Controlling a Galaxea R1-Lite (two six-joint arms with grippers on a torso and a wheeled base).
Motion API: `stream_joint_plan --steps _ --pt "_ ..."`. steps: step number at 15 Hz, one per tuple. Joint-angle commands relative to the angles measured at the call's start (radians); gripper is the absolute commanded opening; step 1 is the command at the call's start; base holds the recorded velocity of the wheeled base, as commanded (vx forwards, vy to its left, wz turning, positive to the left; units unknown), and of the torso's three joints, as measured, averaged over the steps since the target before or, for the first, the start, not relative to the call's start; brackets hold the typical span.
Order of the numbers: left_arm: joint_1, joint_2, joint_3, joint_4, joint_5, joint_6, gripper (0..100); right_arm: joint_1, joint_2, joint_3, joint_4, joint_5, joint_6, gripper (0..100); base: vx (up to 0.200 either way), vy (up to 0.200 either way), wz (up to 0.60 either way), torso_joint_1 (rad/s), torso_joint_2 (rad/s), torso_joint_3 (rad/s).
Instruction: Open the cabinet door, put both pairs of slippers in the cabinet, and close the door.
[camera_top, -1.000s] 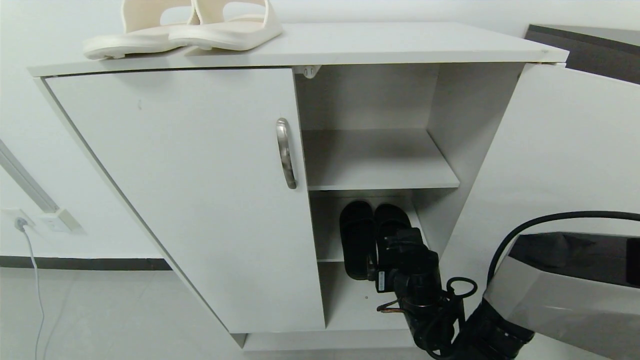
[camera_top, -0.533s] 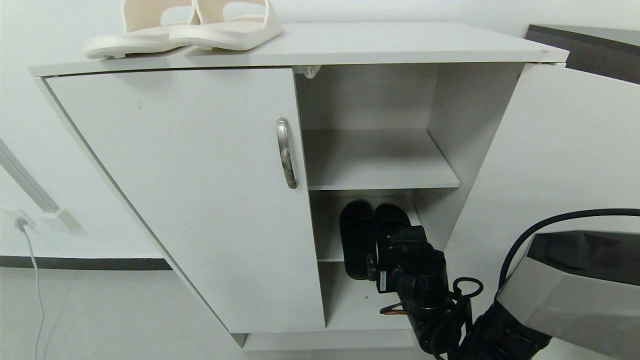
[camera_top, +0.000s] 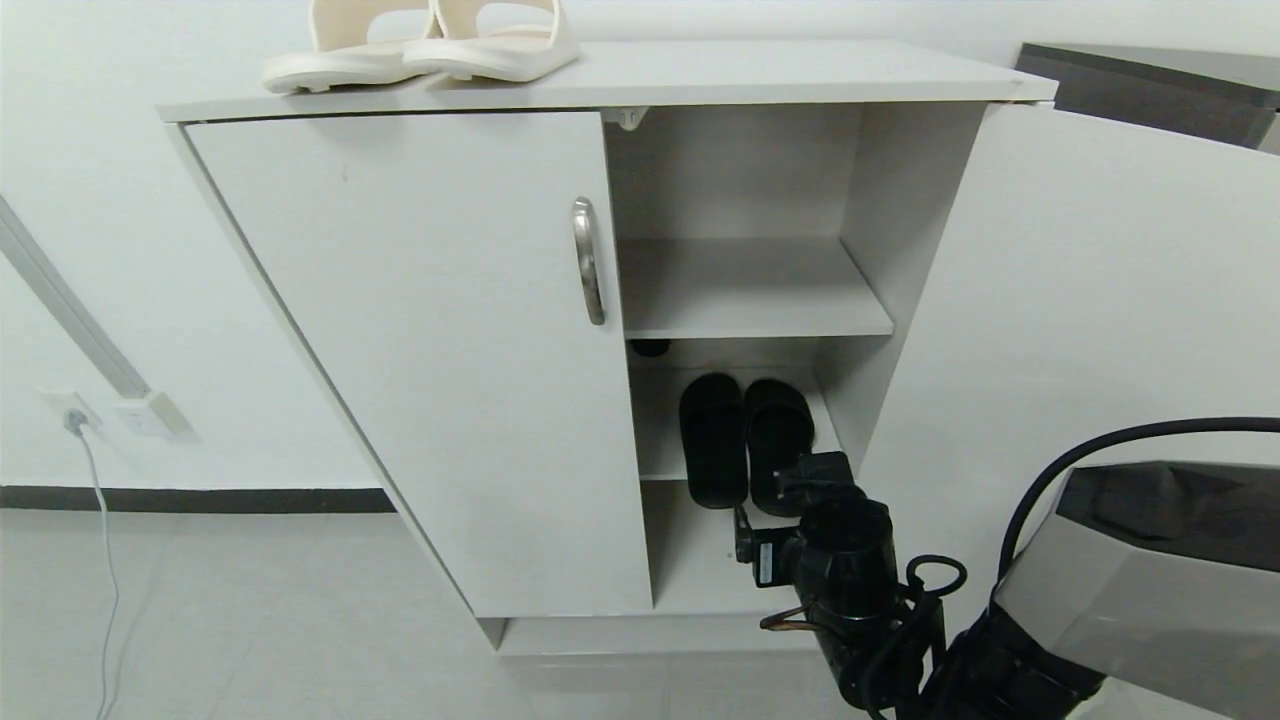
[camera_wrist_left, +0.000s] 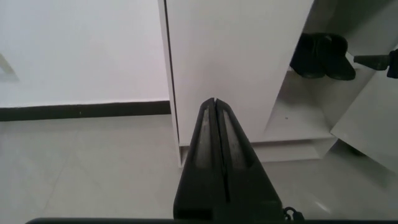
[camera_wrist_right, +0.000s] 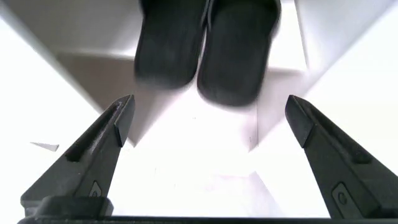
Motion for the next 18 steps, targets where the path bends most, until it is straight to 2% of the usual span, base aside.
stream_joint_plan --steps 1,12,18 --pt "0.000 0.001 0.000 -0.001 0.000 0.001 0 0.002 0.001 0.000 0.000 0.000 0.000 100 0.000 0.000 0.00 0.000 0.00 0.000" --pt "0.000 0.001 0.000 0.000 -0.001 0.003 0 0.003 0.000 0.009 -0.015 0.000 0.001 100 0.000 0.000 0.00 0.000 0.00 0.000" --pt "0.000 0.001 0.000 0.000 -0.001 0.003 0 0.003 0.000 0.009 -0.017 0.000 0.001 100 0.000 0.000 0.00 0.003 0.00 0.148"
